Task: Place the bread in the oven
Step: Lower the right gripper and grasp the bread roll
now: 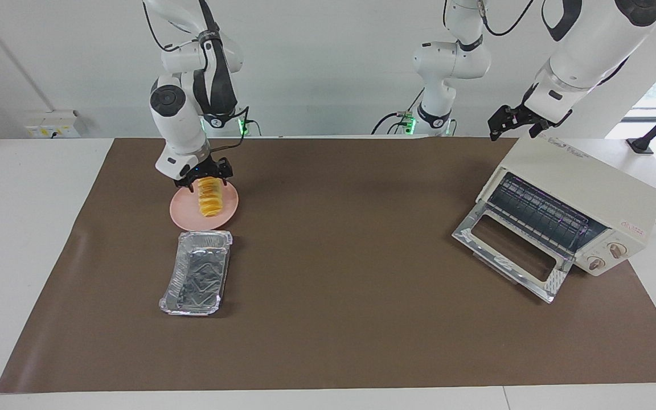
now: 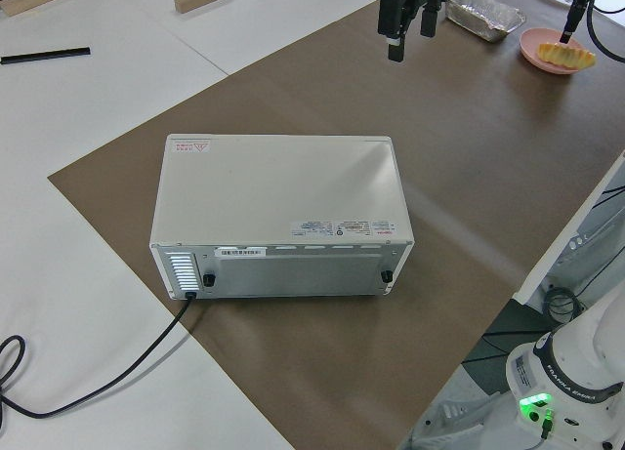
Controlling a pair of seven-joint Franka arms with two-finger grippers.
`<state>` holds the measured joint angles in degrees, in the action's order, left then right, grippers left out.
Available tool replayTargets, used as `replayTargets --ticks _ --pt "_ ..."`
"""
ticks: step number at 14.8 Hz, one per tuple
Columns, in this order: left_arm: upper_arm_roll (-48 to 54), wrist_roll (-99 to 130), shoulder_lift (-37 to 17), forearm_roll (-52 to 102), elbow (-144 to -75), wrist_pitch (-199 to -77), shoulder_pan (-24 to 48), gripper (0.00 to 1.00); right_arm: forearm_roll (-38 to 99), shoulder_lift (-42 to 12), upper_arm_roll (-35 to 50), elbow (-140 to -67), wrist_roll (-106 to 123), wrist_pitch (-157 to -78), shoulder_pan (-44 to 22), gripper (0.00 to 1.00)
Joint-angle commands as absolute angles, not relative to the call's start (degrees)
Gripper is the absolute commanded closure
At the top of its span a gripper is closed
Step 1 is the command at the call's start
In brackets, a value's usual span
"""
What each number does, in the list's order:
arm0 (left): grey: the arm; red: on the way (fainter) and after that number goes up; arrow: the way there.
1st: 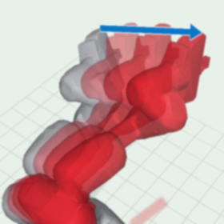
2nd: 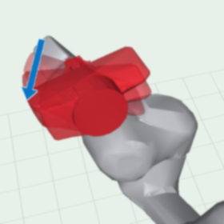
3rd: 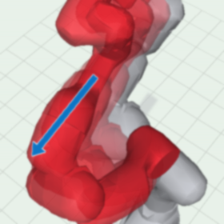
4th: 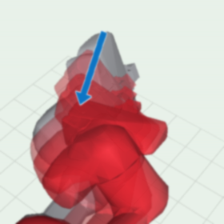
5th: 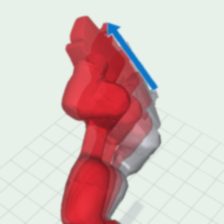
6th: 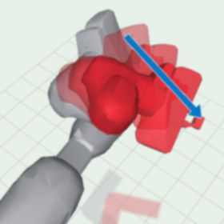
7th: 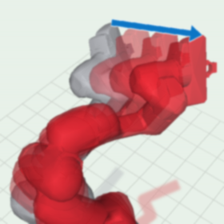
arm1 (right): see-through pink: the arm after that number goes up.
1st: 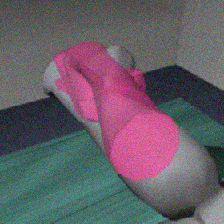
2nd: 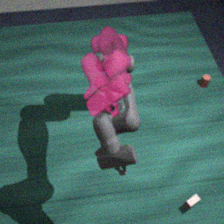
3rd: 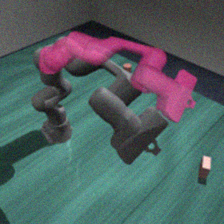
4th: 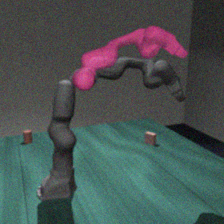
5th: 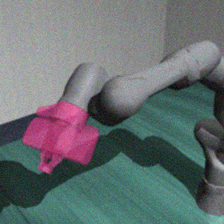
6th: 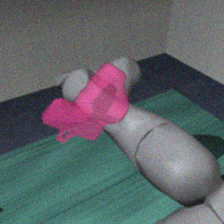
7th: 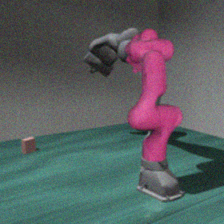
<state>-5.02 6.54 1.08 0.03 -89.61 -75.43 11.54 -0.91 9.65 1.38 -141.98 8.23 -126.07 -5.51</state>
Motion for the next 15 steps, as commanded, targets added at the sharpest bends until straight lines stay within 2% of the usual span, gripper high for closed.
replayTargets --ticks 1,7,9,11,12,13,14,15 --pt "-4.7 6.5 2.2 0.8 -90.4 -74.9 10.8 0.0 -0.8 7.9 1.5 -143.8 11.7 -130.1 -4.1 0.0" --pt "-4.7 6.5 2.2 0.8 -90.4 -74.9 10.8 0.0 -1.4 6.6 1.5 -143.8 12.7 -133.1 -4.0 0.0" --pt "-4.7 6.5 2.2 0.8 -90.4 -74.9 10.8 0.0 -1.5 5.6 1.5 -143.8 12.6 -133.5 -4.0 0.05" --pt "-4.7 6.5 2.2 0.8 -90.4 -74.9 10.8 0.0 -1.5 5.5 1.5 -143.7 12.5 -133.5 -3.7 0.17" --pt "-4.7 6.5 2.2 0.8 -90.4 -74.9 10.8 0.0 -1.5 5.5 1.5 -143.7 12.4 -133.5 -3.7 0.29" --pt "-4.7 6.5 2.2 0.8 -90.4 -74.9 10.8 0.0 -1.5 5.5 1.5 -143.7 12.4 -133.4 -3.7 0.51" --pt "-4.7 6.5 2.2 0.8 -90.4 -74.9 10.8 0.0 -1.5 5.4 1.5 -143.6 12.3 -133.5 -3.7 0.84" --pt "-4.7 6.5 2.2 0.8 -90.4 -74.9 10.8 0.0 -1.5 5.4 1.5 -143.6 12.2 -133.4 -3.7 1.0"
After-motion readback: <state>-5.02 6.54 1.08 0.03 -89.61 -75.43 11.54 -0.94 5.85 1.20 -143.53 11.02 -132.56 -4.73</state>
